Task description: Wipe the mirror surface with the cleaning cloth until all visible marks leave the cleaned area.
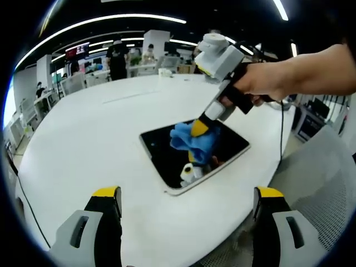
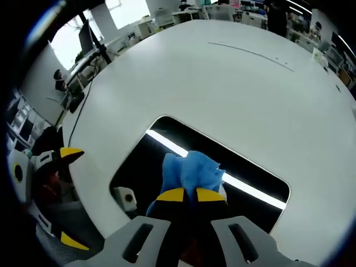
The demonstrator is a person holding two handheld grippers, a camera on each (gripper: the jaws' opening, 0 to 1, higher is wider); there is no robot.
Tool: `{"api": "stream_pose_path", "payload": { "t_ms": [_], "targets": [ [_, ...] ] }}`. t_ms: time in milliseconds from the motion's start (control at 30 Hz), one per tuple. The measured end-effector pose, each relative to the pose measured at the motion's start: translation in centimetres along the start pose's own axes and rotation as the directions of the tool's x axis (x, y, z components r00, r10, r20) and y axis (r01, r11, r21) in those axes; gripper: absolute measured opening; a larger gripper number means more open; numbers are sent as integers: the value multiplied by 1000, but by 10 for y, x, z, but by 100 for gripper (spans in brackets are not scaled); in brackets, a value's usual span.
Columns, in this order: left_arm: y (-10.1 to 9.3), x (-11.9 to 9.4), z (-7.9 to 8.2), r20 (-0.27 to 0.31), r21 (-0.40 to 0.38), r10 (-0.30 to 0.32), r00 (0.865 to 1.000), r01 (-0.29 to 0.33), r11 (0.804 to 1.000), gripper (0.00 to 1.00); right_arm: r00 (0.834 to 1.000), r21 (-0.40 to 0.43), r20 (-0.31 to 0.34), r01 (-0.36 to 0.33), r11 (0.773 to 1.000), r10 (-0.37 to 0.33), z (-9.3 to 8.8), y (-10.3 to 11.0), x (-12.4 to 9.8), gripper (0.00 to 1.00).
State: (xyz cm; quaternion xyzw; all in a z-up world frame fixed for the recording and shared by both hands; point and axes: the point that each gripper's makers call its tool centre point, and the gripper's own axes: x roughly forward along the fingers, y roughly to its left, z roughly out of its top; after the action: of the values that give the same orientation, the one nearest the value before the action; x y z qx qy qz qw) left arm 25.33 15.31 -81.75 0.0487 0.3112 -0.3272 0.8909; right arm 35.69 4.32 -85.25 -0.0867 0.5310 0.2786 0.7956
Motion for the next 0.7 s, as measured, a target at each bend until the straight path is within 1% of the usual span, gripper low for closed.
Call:
{"api": "stream_pose_path", "payload": {
  "t_ms": [367, 700],
  "targets": [
    [0, 0, 1, 8, -6, 2, 1000, -2, 1000, 99, 1000, 16, -3, -7, 1000, 7, -8, -12, -6, 0],
    [1, 0, 1, 7, -5, 4, 1000, -4, 1000, 99, 1000, 24, -2, -9, 1000, 9, -14, -19, -9, 0]
  ]
}}
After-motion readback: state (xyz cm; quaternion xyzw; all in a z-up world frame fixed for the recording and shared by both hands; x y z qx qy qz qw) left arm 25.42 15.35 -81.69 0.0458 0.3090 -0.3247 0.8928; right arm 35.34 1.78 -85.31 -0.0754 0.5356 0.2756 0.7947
